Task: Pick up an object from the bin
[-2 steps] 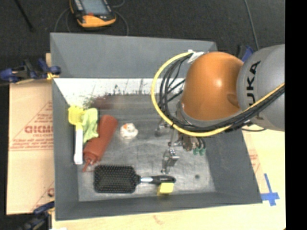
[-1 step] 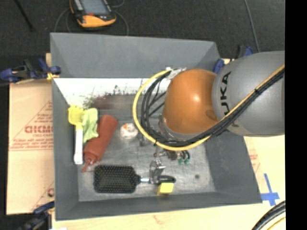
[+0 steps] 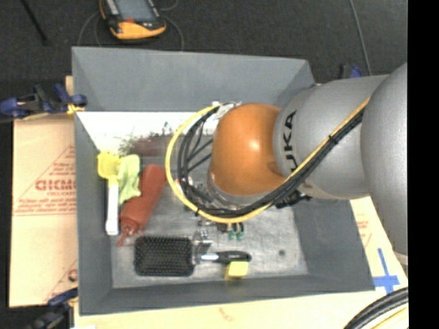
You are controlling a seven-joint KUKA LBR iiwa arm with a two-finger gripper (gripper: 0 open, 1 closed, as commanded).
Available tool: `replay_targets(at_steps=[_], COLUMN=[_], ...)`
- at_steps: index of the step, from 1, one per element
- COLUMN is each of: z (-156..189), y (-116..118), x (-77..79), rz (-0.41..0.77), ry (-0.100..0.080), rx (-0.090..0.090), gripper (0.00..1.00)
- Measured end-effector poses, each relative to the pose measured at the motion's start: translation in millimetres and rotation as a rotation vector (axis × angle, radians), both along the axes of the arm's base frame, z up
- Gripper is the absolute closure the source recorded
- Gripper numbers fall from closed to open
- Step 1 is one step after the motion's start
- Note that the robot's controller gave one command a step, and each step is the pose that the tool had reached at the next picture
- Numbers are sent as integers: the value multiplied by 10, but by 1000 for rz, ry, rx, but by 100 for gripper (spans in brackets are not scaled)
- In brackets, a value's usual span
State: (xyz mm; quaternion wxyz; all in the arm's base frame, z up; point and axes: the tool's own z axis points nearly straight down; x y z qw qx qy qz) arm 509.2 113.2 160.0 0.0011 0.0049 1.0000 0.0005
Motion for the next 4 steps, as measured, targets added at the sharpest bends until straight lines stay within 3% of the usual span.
replay_targets(at_steps=[1,2,3,4], z=[-252,-775,-856,-856], y=[443,568,210,210], x=[-175,-217,-299,-300], rz=[4,7,-195,-196], ry=[0,-5,-22,-22], rx=[-1,1,8,8], gripper=[0,0,100,100])
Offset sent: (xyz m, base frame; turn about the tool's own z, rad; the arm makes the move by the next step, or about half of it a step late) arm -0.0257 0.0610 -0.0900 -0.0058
